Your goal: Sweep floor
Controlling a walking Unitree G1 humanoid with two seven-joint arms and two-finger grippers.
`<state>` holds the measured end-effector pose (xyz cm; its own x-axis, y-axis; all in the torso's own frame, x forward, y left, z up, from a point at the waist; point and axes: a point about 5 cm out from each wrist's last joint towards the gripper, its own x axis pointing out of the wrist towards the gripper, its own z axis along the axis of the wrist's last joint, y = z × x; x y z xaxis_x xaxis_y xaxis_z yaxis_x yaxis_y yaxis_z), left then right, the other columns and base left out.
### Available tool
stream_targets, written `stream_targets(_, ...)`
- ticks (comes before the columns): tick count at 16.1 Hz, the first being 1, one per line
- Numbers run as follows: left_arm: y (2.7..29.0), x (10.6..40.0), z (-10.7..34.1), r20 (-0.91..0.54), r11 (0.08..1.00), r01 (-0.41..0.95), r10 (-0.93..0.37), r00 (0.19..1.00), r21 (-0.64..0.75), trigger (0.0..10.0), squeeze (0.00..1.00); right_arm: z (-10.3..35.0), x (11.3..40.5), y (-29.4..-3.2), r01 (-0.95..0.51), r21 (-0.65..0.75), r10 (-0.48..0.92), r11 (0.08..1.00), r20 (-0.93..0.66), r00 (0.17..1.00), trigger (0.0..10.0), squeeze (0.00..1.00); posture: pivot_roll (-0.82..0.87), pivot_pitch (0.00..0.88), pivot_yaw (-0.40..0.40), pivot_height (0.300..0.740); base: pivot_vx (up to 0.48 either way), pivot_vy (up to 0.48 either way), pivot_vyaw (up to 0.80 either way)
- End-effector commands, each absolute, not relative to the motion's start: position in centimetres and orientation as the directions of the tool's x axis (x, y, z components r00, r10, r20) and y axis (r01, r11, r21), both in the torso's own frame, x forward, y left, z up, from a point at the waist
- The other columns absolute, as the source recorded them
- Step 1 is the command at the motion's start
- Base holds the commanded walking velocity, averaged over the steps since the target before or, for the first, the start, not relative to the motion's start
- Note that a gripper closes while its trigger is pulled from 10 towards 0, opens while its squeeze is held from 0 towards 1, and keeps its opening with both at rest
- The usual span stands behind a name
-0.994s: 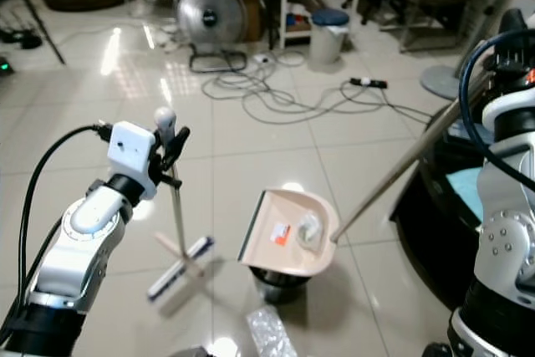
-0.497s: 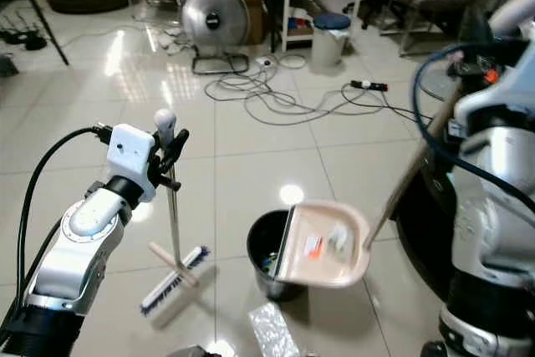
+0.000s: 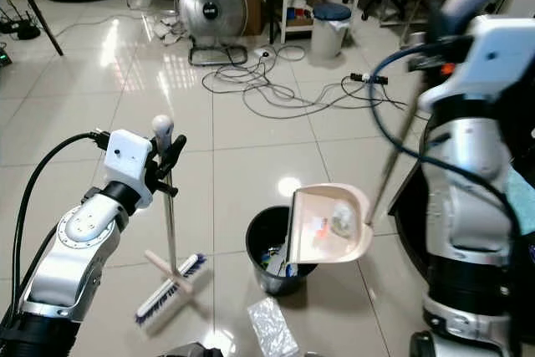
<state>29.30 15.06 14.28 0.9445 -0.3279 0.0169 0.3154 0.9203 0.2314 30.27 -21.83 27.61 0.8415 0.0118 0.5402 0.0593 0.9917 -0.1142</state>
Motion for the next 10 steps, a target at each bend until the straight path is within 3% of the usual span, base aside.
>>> stream_targets(1, 15.0, 29.3, 15.4, 0.056, 0.914, 0.313, -0.338, 0.94, 0.257, 10.0, 0.0, 28.8, 30.2, -20.8, 0.031, -0.149, 0.065, 0.988, 0.594, 0.802, 10.0, 0.0, -0.03, 0.095, 0.021, 0.74, 0.0, 0.0, 0.0)
stream_targets(3, 14.9, 29.3, 15.4, 0.058, 0.915, 0.311, -0.336, 0.94, 0.255, 10.0, 0.0, 28.3, 30.3, -18.4, -0.014, -0.194, 0.129, 0.981, 0.595, 0.793, 10.0, 0.0, -0.03, 0.095, 0.02, 0.74, 0.0, 0.0, 0.0)
stream_targets(10, 14.8, 29.3, 15.5, 0.057, 0.914, 0.314, -0.338, 0.939, 0.255, 10.0, 0.0, 26.9, 30.2, -14.6, -0.108, -0.35, 0.296, 0.931, 0.547, 0.783, 10.0, 0.0, -0.03, 0.094, 0.018, 0.74, 0.0, 0.0, 0.0)
